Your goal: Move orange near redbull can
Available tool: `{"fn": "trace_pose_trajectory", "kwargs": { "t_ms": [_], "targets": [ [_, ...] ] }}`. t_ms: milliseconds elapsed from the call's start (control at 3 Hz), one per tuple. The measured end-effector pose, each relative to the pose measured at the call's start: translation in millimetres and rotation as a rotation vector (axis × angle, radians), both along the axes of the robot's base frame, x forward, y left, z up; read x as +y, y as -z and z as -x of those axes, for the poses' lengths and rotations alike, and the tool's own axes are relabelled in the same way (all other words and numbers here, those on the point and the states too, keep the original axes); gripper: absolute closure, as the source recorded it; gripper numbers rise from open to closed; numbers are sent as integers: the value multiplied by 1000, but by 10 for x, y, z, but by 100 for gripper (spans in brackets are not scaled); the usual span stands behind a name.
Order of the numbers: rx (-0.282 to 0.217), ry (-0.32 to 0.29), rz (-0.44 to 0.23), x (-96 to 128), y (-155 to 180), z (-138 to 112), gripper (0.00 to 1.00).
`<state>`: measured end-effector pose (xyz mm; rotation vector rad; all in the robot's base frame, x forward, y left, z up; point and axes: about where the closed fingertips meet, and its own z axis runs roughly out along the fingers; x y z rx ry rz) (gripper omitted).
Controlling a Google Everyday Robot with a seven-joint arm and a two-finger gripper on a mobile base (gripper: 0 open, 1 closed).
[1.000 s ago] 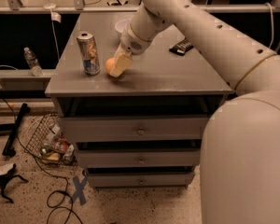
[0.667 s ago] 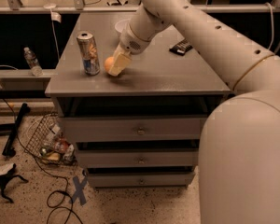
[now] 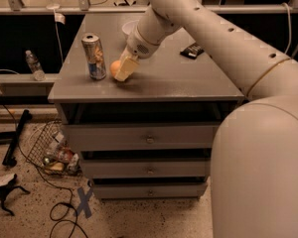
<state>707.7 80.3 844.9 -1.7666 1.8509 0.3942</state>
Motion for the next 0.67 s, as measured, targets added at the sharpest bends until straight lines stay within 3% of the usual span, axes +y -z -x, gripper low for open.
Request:
{"fn": "trace_pose_trajectory", "kwargs": {
  "t_ms": [667],
  "targets": [
    [8, -6, 2, 37, 53, 6, 5]
  ]
}}
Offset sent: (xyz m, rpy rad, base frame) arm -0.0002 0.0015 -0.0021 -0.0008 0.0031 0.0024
